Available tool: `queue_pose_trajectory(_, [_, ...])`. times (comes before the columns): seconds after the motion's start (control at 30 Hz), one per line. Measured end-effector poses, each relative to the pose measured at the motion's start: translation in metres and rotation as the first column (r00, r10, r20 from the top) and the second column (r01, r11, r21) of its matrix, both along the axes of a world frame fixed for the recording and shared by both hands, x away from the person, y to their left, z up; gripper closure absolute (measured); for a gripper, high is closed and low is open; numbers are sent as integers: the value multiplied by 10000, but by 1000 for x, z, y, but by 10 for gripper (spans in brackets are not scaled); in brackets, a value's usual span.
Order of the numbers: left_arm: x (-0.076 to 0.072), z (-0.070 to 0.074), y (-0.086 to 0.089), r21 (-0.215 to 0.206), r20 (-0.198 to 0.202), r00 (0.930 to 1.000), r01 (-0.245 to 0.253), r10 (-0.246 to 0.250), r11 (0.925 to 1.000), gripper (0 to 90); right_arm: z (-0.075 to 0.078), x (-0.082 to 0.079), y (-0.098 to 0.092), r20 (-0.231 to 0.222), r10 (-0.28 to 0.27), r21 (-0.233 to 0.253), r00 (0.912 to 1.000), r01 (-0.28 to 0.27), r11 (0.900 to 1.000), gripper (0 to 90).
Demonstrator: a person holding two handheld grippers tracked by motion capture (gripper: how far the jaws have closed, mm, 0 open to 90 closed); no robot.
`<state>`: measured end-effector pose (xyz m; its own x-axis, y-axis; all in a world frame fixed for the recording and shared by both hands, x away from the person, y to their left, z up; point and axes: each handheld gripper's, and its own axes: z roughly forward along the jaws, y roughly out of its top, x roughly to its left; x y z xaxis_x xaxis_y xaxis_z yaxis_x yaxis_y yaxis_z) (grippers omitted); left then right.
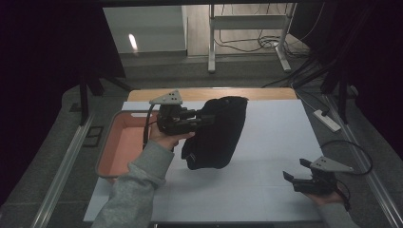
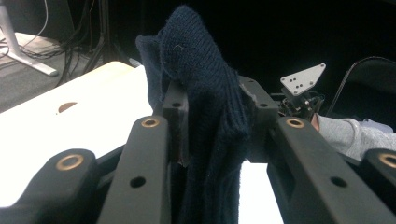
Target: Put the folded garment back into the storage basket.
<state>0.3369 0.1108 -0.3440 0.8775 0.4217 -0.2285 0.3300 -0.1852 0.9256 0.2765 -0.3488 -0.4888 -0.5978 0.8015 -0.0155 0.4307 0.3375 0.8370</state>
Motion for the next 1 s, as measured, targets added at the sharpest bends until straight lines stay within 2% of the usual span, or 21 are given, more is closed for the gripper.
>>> queue_pose_trajectory(1.0, [-9, 10, 32, -153, 137, 9977, -657, 659, 9977, 674, 0, 1, 0, 4, -101, -52, 9999, 101, 9999, 165])
